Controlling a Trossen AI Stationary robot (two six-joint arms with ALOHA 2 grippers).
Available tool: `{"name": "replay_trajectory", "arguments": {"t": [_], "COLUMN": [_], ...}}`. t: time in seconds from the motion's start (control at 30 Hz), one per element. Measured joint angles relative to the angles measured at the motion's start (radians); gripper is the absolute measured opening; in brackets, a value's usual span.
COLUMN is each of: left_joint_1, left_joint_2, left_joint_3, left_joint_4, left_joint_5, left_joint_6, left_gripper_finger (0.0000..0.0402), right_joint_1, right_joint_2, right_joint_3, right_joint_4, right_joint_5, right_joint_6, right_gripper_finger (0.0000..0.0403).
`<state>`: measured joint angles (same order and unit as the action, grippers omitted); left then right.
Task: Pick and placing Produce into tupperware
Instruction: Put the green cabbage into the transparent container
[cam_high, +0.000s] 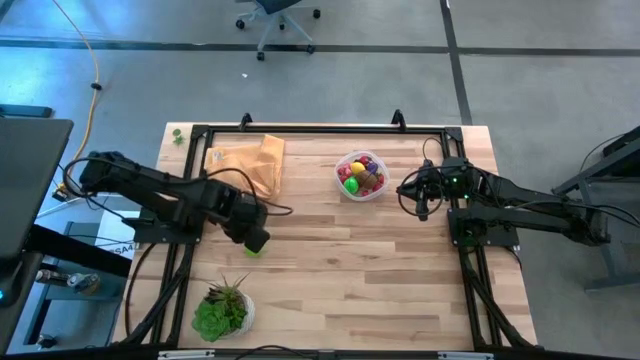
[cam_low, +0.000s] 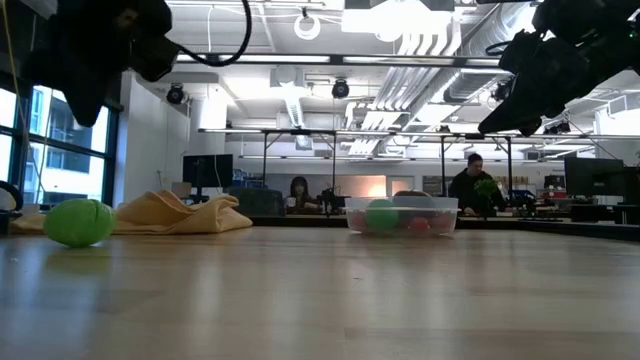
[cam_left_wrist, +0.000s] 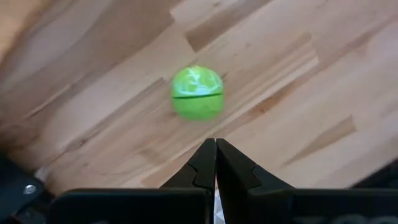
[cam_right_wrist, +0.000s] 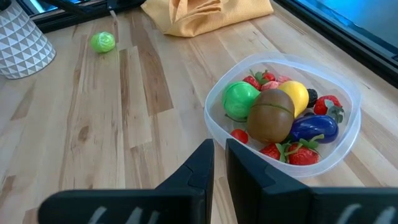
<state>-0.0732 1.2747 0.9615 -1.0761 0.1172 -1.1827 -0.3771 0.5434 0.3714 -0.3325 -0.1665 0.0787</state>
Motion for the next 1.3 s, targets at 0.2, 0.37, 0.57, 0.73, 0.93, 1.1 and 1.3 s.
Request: {"name": "replay_trajectory", "arguments": {"t": [0.2,0.37,0.57,0.73,0.93,1.1,1.3], "left_joint_1": [-0.091,-0.136,-0.143,-0.143,-0.143,-0.143,-0.143], "left_joint_2": [0.000,0.048,0.126,0.148,0.151,0.151,0.215], "left_joint_3": [0.000,0.000,0.000,0.000,0.000,0.000,0.001], "left_joint_4": [0.004,0.003,-0.009,0.003,0.022,0.037,0.054], "left_joint_5": [-0.119,-0.133,-0.121,-0.135,-0.137,-0.159,-0.148], "left_joint_6": [-0.082,-0.133,-0.142,-0.150,-0.238,-0.311,-0.495], "left_gripper_finger": [0.0001,0.0001,0.0001,0.0001,0.0030,0.0088,0.0160], "right_joint_1": [0.000,0.000,0.000,0.000,0.000,0.000,0.000], "right_joint_2": [0.000,0.000,0.000,0.000,0.000,0.000,0.000], "right_joint_3": [0.000,0.000,0.000,0.000,0.000,0.000,0.000], "right_joint_4": [-0.001,-0.001,-0.001,0.000,-0.001,-0.001,-0.001], "right_joint_5": [0.000,0.000,0.000,0.000,0.000,0.000,0.000], "right_joint_6": [0.000,0.000,0.000,0.000,0.000,0.000,0.000], "right_gripper_finger": [0.0030,0.0030,0.0030,0.0030,0.0030,0.0030,0.0030]}}
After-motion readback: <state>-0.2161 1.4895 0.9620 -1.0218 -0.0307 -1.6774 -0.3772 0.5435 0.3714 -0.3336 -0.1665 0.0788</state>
